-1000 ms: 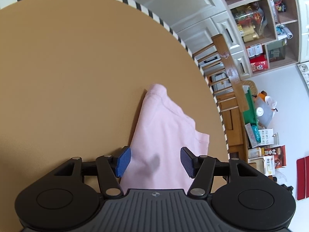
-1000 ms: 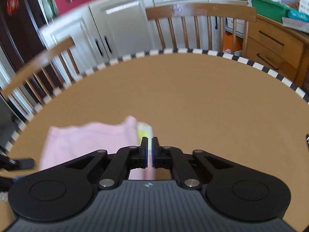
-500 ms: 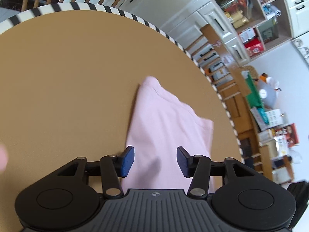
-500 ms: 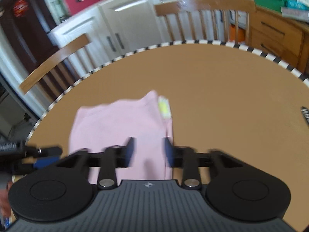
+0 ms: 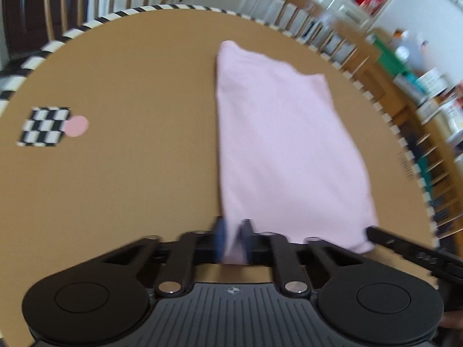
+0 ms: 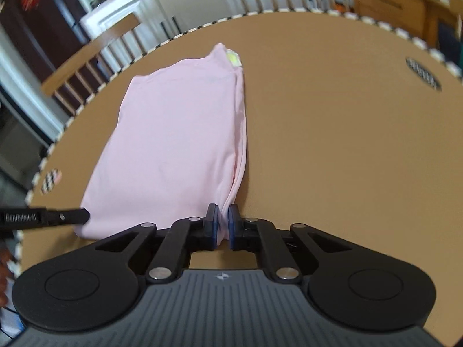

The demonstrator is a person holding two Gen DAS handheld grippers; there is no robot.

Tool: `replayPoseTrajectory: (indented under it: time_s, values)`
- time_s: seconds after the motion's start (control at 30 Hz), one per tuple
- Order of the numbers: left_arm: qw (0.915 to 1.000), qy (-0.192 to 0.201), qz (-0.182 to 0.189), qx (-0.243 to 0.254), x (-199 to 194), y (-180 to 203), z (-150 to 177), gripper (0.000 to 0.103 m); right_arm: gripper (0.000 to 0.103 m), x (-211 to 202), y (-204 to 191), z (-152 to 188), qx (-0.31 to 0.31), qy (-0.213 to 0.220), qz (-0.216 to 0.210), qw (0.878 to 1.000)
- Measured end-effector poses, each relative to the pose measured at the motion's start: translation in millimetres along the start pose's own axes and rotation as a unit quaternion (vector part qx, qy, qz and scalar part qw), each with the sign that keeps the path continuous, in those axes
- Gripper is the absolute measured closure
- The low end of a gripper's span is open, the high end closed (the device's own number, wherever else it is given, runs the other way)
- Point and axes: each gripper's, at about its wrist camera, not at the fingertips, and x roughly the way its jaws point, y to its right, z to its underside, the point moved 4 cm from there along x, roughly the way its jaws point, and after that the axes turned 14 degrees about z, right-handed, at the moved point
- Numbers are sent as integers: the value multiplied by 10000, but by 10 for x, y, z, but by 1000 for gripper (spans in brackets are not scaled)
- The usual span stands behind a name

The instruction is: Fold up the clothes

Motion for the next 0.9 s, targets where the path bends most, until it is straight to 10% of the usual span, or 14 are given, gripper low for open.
replayPoseTrajectory:
  time_s: [0.6,0.83,0.9]
  values:
    - [9978,-525,-302,274,-764,84,733,96,91,-520,6,723,-758,-212,-280,9965]
    - [9886,-172,451,1427,-1124,177,132,49,69,-848,297,748,1055,380,-223,9934]
    - [9746,-66,642,2143,-1155,245,-246,38,61,-988,297,827,1454,484,-309,9877]
